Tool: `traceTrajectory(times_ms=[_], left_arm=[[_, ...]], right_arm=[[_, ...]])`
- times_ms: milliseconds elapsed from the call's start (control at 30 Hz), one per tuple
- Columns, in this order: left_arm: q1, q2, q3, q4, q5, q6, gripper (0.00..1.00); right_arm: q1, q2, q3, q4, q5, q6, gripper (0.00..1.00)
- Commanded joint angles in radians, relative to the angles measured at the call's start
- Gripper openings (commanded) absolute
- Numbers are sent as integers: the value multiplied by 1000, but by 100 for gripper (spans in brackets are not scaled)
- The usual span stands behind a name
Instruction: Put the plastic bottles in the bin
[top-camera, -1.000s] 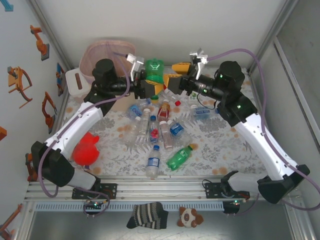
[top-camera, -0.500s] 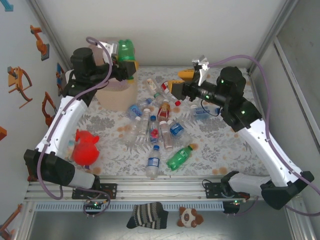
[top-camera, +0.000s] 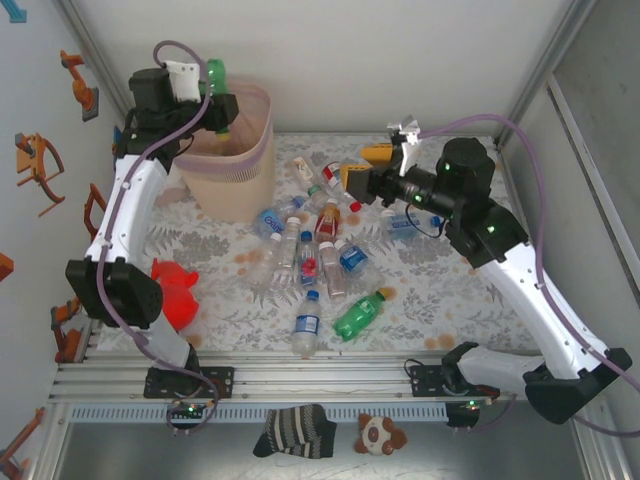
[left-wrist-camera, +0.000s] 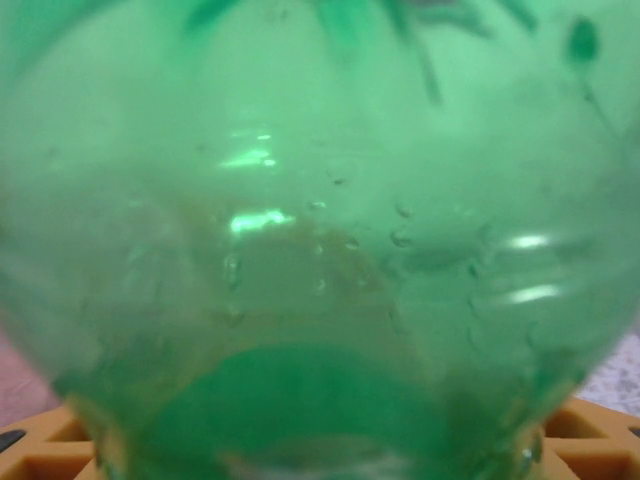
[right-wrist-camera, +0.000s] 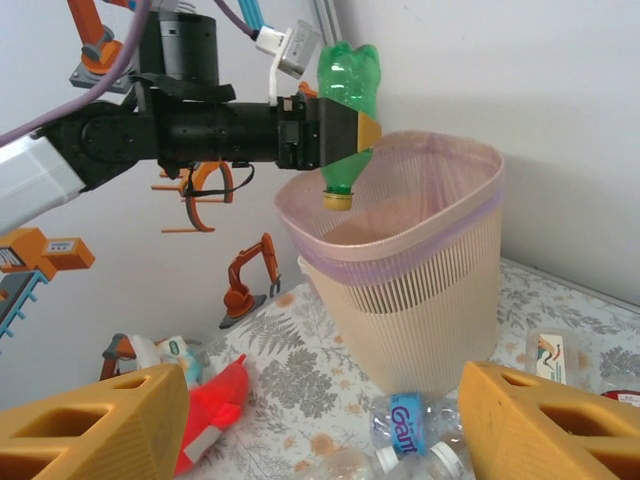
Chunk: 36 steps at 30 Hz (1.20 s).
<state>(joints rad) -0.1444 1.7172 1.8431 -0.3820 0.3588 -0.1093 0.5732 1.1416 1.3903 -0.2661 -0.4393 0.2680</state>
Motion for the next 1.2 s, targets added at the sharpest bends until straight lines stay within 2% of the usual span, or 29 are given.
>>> traceTrajectory(times_ms=[0,133,400,767,1167], left_arm=[[22,45,69,-72,10,72,51],[54,118,100,-84,38,66,50],[76,247,159,-127,27,81,50],[74,420,285,-375,-59,157,49],[49,555,385,-556,-146,206,51]], right_arm=[[3,-30,-16,-7,22,-16,71],[3,-38,-19,-18,26,-21,71],[2,-48,-25,-33,36,-28,70],[2,-50,-39,-35,38,-32,70],[2,-35,-37,-30,31,-29,70]])
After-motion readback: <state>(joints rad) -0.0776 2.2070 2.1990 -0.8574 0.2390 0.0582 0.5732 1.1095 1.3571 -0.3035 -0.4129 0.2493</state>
